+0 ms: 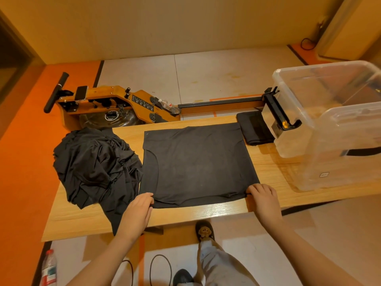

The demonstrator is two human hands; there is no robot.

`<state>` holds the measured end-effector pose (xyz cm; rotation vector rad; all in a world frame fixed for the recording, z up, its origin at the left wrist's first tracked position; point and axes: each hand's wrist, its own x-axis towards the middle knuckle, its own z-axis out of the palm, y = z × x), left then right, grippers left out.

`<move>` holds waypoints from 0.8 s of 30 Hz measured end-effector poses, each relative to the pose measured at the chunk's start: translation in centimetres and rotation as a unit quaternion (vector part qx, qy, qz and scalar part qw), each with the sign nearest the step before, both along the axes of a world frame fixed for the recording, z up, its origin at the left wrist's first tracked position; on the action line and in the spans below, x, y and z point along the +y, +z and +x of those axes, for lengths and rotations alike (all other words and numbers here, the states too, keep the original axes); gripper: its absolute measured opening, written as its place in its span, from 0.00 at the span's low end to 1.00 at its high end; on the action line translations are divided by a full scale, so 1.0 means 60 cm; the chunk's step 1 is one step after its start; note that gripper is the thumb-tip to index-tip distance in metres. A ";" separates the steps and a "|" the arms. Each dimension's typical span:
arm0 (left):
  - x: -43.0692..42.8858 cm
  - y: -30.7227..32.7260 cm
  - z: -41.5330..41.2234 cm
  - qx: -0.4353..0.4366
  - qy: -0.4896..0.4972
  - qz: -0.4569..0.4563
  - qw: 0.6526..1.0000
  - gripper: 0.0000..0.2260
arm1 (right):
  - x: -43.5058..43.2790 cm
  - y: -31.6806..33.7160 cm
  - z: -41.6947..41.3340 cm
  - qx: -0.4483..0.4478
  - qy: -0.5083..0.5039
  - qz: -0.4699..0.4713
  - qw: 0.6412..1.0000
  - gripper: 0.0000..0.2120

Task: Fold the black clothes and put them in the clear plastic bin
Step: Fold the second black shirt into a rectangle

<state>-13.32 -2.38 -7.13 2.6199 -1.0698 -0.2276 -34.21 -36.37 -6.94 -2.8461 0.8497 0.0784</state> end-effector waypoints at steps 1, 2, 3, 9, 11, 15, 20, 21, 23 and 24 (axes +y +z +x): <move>-0.003 0.004 0.007 0.008 0.011 -0.002 1.000 0.06 | 0.001 0.004 0.003 -0.005 -0.019 0.020 1.000 0.21; -0.006 0.007 0.012 0.008 0.010 -0.001 1.000 0.05 | 0.002 0.008 0.006 -0.016 -0.040 0.044 0.998 0.15; -0.007 0.008 0.018 0.002 0.000 0.003 1.000 0.03 | 0.002 0.008 0.006 -0.034 -0.057 0.063 0.996 0.10; 0.004 0.026 0.036 0.033 0.006 0.002 0.999 0.05 | -0.003 0.018 0.003 -0.090 -0.038 0.075 0.992 0.04; 0.018 0.024 0.038 0.018 -0.010 0.017 1.000 0.07 | -0.009 0.016 -0.005 -0.093 -0.002 0.033 0.995 0.03; 0.017 0.024 0.025 -0.001 0.020 0.010 1.000 0.04 | -0.008 0.007 -0.011 -0.094 0.002 0.011 0.996 0.02; -0.026 0.029 0.022 0.021 0.016 -0.002 1.000 0.09 | 0.006 0.014 0.030 -0.064 -0.021 0.062 0.996 0.14; -0.036 0.030 0.023 0.026 0.006 -0.002 1.000 0.12 | 0.008 0.013 0.037 -0.047 -0.015 0.070 0.996 0.17; -0.055 0.028 0.026 0.041 -0.017 0.000 0.999 0.16 | 0.010 0.010 0.046 -0.032 -0.005 0.072 0.997 0.18; -0.064 0.028 0.028 0.047 -0.024 0.003 0.999 0.16 | 0.009 0.009 0.048 -0.034 -0.006 0.071 0.997 0.16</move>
